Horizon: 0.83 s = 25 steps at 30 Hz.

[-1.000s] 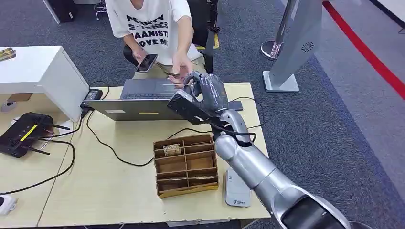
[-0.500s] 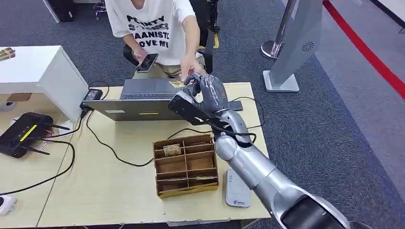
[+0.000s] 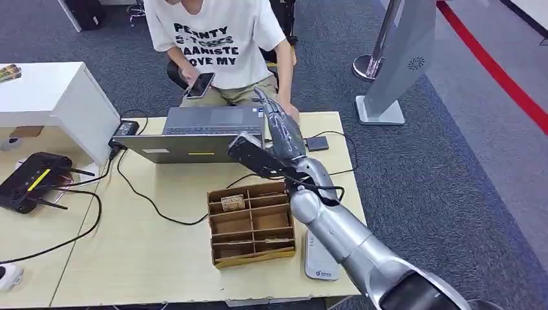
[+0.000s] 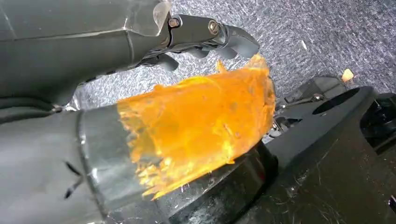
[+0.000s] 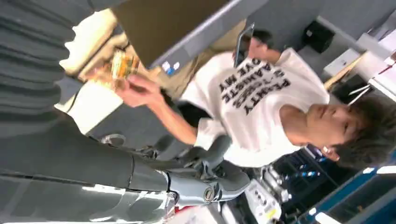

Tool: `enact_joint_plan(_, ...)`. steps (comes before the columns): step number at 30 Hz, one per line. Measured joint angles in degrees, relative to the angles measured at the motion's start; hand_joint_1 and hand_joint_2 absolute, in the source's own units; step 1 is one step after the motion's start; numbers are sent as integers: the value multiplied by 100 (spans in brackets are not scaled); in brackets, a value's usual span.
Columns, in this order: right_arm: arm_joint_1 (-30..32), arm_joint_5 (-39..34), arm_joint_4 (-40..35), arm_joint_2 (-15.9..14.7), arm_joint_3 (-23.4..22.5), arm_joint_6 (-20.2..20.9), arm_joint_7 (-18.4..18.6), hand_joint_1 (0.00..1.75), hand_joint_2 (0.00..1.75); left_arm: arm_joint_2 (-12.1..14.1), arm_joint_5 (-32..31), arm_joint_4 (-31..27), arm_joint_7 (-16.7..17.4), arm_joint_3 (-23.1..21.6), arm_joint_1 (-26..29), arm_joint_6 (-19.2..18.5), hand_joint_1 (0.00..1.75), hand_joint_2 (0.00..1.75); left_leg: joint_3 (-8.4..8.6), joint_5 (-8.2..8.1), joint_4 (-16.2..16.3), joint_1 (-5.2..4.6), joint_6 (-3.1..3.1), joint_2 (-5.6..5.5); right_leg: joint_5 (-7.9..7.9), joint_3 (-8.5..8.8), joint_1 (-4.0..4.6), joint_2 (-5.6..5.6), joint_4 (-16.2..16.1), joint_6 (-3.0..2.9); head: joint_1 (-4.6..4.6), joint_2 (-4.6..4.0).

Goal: Pass the card to the sensor for recognition and then transmit it.

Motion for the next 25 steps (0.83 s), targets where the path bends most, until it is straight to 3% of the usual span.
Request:
enact_joint_plan(6, 724, -1461, -680, -31, -28, 578, -562, 0, 0, 2, 160, 0, -55, 2, 60, 55, 0, 0, -1, -5, 0, 0, -2, -1, -4, -3, 0, 0, -2, 2, 0, 0)
enact_joint_plan(10, 1366, -2859, -1406, -206, -20, 1284, -1047, 0, 0, 7, 247, 0, -103, 2, 130, 74, 0, 0, -2, -8, 0, 0, -2, -1, -6, -4, 0, -1, -4, 1, 0, 0)
enact_joint_plan(13, 1748, -3432, -1847, -370, -4, 1714, -1259, 0, 0, 15, 295, 0, -105, 2, 139, 87, 0, 0, -3, -9, 0, 0, 0, 0, -6, -4, 0, 0, -4, 1, 0, 0)
enact_joint_plan(16, 2104, -4168, -2276, -536, 15, 2425, -1578, 0, 0, 20, 337, 0, -109, 2, 141, 94, 0, 0, -3, -9, 0, 0, 0, 0, -6, -2, 0, -1, -4, 2, 0, 0)
enact_joint_plan(20, 2448, -4668, -2686, -689, 107, 3143, -1873, 0, 0, 33, 367, 0, -111, 2, 146, 101, 0, 0, -2, -9, 0, 0, 0, 1, -6, -3, 0, 2, -4, 1, 0, 0)
enact_joint_plan(25, 2608, -4858, -3030, -776, 206, 3574, -2085, 0, 0, 33, 374, 0, -109, 2, 148, 160, 0, 0, -2, -9, 0, 0, 0, 1, -6, -3, 0, 2, -3, 1, 0, 0)
